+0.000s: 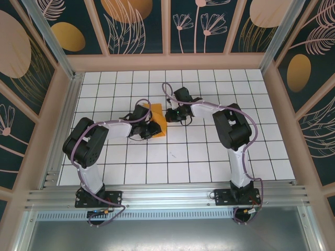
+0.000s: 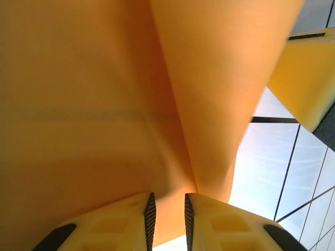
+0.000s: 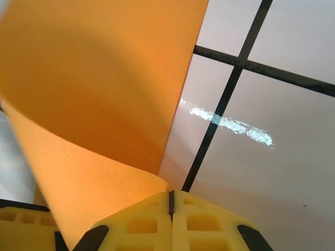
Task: Fold a paper plane with a square sheet of paper (pick it up from the middle)
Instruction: Fold the triangle a second time at the center of the table.
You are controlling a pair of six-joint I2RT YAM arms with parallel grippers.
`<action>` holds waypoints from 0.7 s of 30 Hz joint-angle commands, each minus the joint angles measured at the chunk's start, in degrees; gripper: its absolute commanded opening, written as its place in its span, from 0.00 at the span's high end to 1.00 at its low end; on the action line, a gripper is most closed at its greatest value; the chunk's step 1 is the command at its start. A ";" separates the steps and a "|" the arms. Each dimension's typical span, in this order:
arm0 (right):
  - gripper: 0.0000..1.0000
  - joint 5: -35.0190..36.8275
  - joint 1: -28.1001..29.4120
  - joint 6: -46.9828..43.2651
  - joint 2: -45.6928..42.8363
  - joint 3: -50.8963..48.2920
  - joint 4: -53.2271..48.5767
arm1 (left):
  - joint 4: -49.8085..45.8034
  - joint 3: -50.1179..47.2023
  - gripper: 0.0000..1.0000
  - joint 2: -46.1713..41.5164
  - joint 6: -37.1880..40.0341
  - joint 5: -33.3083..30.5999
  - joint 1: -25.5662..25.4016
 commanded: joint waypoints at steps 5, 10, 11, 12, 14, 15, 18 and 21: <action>0.98 -0.03 0.61 -3.14 1.73 2.66 -2.42 | -5.57 1.41 0.78 1.68 2.22 -1.80 -0.39; 0.98 -0.33 0.62 -2.86 0.93 2.40 -2.06 | -5.71 1.90 0.79 1.40 2.59 -1.98 -0.38; 0.98 -0.27 0.62 -2.76 0.53 2.25 -2.07 | -5.87 2.13 0.79 0.93 2.85 -2.26 -0.38; 0.98 -0.22 0.69 -2.60 0.17 1.81 -2.06 | -5.92 2.18 0.79 0.24 2.94 -2.42 -0.39; 0.98 0.21 0.71 -2.34 -1.07 0.21 -2.09 | -6.11 2.24 0.77 -2.25 3.62 -3.47 -0.26; 0.98 0.51 0.71 -2.07 -1.86 -1.15 -1.91 | -6.32 2.23 0.76 -3.63 3.82 -4.45 -0.30; 0.98 1.21 0.86 -0.96 -4.70 -4.85 -1.64 | -6.85 2.22 0.75 -6.50 3.81 -6.57 0.20; 0.98 2.19 1.22 0.77 -8.27 -9.25 -0.64 | -7.05 1.74 0.75 -8.88 2.50 -10.25 0.49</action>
